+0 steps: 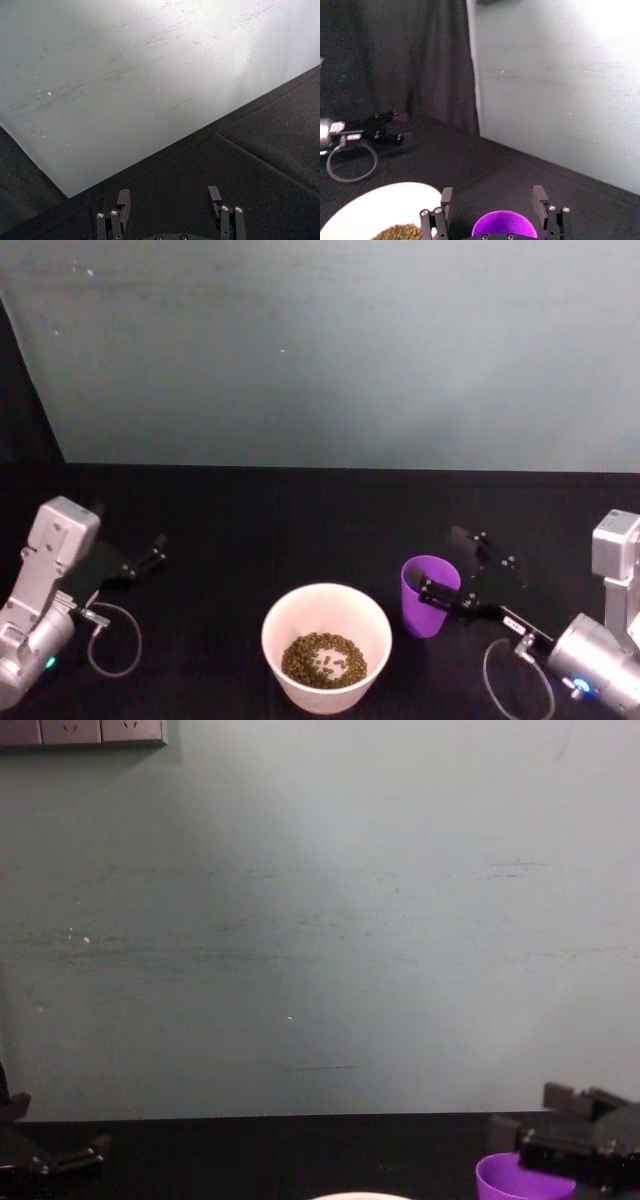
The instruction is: Pick up the cup and pour the mung beans from the cup into the bowl.
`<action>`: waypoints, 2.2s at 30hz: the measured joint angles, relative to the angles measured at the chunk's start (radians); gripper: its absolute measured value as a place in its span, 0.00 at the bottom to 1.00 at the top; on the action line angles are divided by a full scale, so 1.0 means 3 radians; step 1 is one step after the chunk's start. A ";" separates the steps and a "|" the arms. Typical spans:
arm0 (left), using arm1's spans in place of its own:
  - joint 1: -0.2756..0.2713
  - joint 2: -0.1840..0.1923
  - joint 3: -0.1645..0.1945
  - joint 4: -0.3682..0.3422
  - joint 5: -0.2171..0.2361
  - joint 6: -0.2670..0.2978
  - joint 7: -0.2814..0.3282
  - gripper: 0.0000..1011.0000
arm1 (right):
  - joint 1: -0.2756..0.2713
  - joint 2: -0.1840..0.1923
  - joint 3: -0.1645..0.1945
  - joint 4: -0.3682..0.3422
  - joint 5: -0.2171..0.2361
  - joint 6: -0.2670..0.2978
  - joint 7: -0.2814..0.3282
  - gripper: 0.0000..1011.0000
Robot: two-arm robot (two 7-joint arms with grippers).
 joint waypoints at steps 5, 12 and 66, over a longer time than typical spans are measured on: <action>0.0000 0.0000 0.0000 0.0000 0.0000 0.0000 0.0000 0.99 | -0.0266 0.0026 0.0150 -0.0420 -0.0075 0.0148 -0.0445 0.99; 0.0000 0.0000 0.0000 0.0000 0.0000 0.0000 0.0000 0.99 | -0.0646 -0.0087 0.0430 -0.0777 -0.0206 0.0264 -0.1058 0.99; 0.0000 0.0000 0.0000 0.0000 0.0000 0.0000 0.0000 0.99 | -0.0924 -0.0286 0.0748 -0.0710 -0.0327 0.0060 -0.1309 0.99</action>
